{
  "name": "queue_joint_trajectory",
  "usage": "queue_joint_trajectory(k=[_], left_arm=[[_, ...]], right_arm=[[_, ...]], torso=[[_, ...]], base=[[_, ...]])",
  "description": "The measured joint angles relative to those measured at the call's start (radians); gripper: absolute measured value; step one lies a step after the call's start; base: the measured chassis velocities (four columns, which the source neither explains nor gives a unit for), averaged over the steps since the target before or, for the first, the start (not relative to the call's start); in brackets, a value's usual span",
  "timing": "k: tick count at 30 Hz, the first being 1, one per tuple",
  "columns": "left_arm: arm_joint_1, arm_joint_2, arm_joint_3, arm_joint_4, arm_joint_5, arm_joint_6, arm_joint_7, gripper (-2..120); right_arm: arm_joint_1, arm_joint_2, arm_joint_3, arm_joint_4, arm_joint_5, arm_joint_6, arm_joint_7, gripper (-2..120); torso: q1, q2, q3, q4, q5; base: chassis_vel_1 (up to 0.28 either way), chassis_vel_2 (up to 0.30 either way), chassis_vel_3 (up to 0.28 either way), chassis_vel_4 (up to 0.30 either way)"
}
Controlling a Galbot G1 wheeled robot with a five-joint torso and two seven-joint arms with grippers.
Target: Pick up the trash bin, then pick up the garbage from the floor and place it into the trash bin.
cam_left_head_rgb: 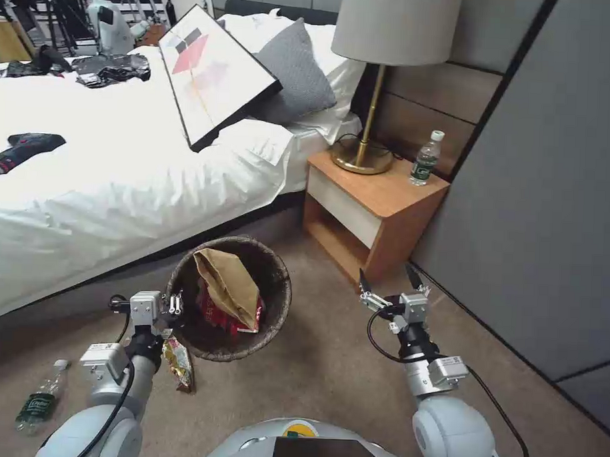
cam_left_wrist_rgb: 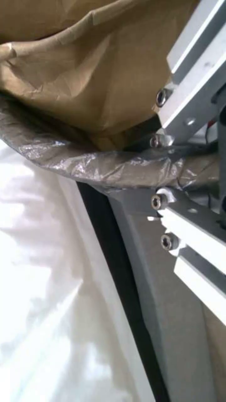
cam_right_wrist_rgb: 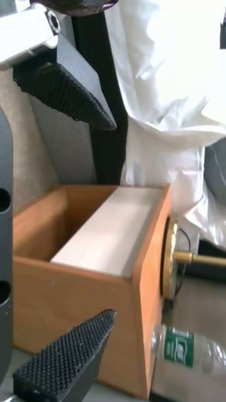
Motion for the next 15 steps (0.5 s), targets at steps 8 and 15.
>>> queue_joint_trajectory(k=[8,15], left_arm=[[-0.001,-0.001,0.0,0.002,-0.001,-0.001,-0.001,0],[-0.001,-0.002,0.0,0.002,-0.001,-0.001,-0.001,0]], right_arm=[[0.005,-0.002,-0.002,-0.008,0.004,-0.002,0.001,100],[0.008,-0.004,-0.002,-0.012,0.008,-0.002,0.002,100]], torso=[[0.0,0.0,0.0,0.0,-0.0001],[0.0,0.0,0.0,0.0001,-0.0001]], base=[[0.064,0.052,0.054,0.054],[0.058,0.064,0.053,0.062]])
